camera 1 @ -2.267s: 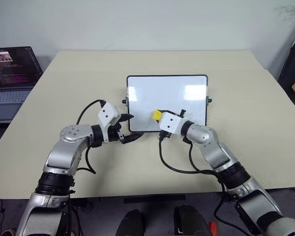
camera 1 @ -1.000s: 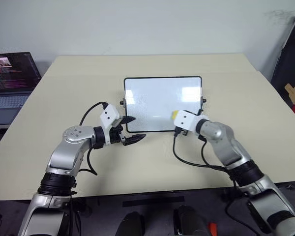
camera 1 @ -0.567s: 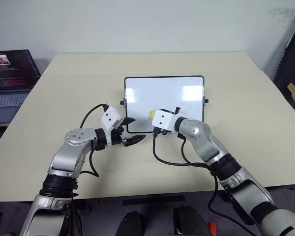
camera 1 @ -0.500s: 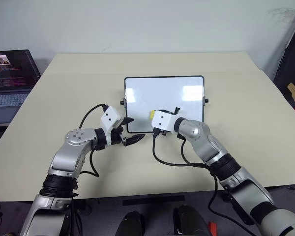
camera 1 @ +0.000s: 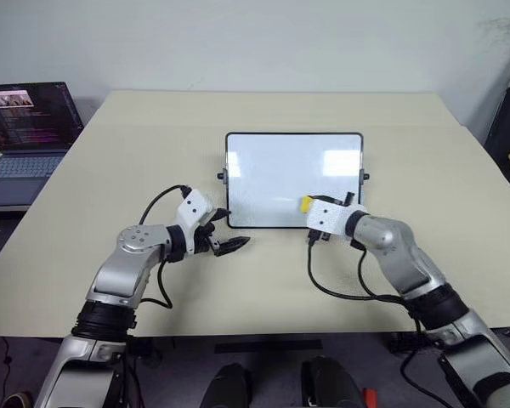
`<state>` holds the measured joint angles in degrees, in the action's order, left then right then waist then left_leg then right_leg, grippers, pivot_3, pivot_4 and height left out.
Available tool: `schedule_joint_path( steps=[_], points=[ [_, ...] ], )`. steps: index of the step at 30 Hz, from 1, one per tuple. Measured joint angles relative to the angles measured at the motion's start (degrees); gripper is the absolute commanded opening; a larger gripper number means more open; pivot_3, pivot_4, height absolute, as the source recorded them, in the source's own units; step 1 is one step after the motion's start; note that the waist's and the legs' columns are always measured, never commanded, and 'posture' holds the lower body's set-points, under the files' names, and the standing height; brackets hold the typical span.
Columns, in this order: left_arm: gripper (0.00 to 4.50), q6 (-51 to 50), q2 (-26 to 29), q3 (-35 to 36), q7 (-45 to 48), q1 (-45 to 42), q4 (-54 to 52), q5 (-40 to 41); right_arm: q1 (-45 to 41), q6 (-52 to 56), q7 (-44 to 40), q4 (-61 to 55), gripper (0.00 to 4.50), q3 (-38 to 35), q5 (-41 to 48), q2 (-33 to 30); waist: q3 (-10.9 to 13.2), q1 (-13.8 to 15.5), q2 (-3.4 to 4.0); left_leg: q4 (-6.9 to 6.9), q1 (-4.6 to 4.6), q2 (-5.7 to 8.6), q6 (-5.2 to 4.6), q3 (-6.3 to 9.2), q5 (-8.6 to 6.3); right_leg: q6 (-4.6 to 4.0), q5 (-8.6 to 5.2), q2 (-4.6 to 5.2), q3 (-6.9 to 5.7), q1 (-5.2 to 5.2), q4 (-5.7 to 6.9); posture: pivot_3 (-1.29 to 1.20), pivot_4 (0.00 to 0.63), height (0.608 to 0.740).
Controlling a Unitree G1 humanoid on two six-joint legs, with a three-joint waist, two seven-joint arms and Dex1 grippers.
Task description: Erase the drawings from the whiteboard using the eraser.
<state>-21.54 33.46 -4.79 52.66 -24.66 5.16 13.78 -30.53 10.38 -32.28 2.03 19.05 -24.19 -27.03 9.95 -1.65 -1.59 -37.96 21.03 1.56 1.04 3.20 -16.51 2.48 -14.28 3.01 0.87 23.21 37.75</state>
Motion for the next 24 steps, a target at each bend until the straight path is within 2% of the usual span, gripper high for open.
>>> schedule_joint_path(
  steps=[6,11,15,19,24],
  points=[
    [4.5,0.6,-0.63,-0.48,1.16,-0.47,-1.23,0.18,5.19,1.48,2.12,-12.49,1.28,-9.26,6.52,1.22,0.03,-0.04,0.01,0.02,0.09,-0.07,0.01,-0.01,-0.01,0.02,-0.04,0.0,0.01,0.05,-0.1,0.0,0.15,0.74],
    [4.5,0.77,-1.72,-2.04,3.33,-1.06,-5.75,1.18,17.25,5.76,2.59,-19.41,1.28,-16.61,7.6,-2.03,0.03,1.11,0.01,-0.02,0.37,0.06,0.01,0.13,-0.02,0.07,-0.04,0.03,-0.05,0.07,-0.35,0.0,0.15,0.74],
    [4.5,0.86,-2.89,-4.42,6.06,-4.49,-6.31,1.43,25.05,9.82,3.85,-23.0,1.28,-22.44,8.55,-2.32,0.03,1.41,0.02,0.0,0.38,0.03,0.0,0.14,-0.02,0.07,-0.04,-0.01,-0.07,0.08,-0.35,0.0,0.15,0.74],
    [4.5,2.8,-6.81,-7.7,8.94,-8.99,-4.45,1.32,30.24,16.65,6.57,-26.23,1.28,-26.7,10.12,2.08,0.02,1.37,0.03,-0.03,0.36,0.04,0.0,0.05,-0.02,0.08,-0.03,-0.11,-0.05,0.07,-0.33,0.0,0.15,0.74],
    [4.5,5.31,-10.17,-13.32,13.45,-14.72,1.24,-0.24,28.8,24.56,10.82,-26.94,1.28,-29.42,14.63,9.74,0.03,0.74,0.06,-0.03,0.23,0.02,-0.01,-0.01,-0.01,0.07,-0.04,-0.19,0.01,0.07,-0.13,0.0,0.15,0.74]
  ],
)
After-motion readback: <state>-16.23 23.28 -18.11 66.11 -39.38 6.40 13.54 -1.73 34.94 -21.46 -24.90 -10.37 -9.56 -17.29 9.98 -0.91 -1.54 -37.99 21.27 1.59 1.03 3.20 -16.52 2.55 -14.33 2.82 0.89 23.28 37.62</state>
